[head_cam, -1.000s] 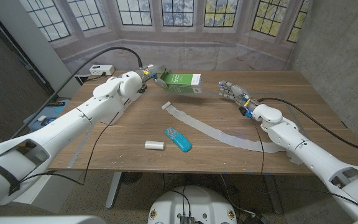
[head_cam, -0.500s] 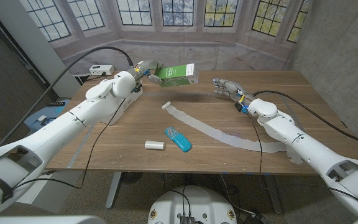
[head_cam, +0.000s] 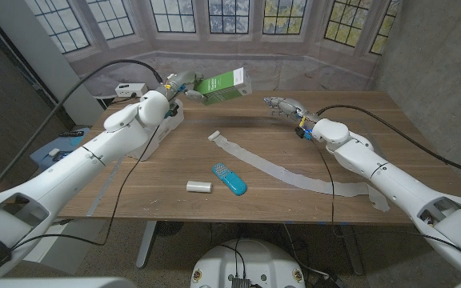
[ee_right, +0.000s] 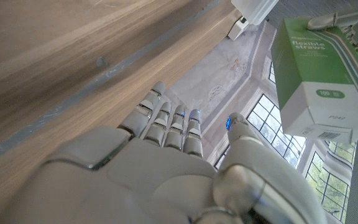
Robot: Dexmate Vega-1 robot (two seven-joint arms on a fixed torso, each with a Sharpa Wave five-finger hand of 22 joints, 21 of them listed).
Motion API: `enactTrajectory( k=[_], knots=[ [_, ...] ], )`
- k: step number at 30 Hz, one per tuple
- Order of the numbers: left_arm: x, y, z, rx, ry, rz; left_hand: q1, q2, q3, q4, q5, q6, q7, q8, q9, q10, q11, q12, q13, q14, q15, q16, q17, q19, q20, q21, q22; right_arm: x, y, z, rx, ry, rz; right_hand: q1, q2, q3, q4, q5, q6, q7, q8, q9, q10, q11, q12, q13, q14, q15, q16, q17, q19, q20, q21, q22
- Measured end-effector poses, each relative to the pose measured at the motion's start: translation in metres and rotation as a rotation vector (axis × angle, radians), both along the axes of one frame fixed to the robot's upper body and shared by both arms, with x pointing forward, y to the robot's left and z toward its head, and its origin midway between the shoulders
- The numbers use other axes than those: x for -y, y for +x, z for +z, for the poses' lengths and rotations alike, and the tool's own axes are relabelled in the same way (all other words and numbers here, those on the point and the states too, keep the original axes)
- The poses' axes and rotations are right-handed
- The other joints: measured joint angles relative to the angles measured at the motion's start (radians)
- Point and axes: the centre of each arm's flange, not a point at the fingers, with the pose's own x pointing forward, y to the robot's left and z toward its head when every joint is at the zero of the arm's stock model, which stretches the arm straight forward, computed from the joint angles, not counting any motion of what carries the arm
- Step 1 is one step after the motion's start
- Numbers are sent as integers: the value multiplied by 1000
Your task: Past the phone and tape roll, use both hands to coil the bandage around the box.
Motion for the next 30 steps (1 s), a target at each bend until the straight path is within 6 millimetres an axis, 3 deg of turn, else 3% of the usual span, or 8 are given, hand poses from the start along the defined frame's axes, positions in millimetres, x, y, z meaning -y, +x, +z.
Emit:
enactTrajectory(
  k=[9, 30],
  knots=[
    [-6, -2, -6, 6, -49, -6, 0, 0, 0, 0, 0, 0, 0, 3, 0, 0, 0, 0, 0, 0, 0, 0, 5, 0, 0, 0, 0, -20, -6, 9, 36, -106, -16, 20, 1, 5, -18, 0, 0, 0, 0, 0, 9, 4, 4, 0, 3, 3, 0, 0, 13, 2, 0, 0],
    [-15, -6, -16, 36, -136, -14, 0, 0, 0, 0, 4, 2, -2, 5, 0, 0, 0, 8, 1, 9, 2, -6, 13, 0, 0, 0, 0, -67, -12, 21, 126, -309, -39, 58, -2, 16, -37, 0, 20, 2, 0, 0, 30, 1, 7, 0, 24, 4, 0, -5, 20, 2, 0, 0]
  ],
)
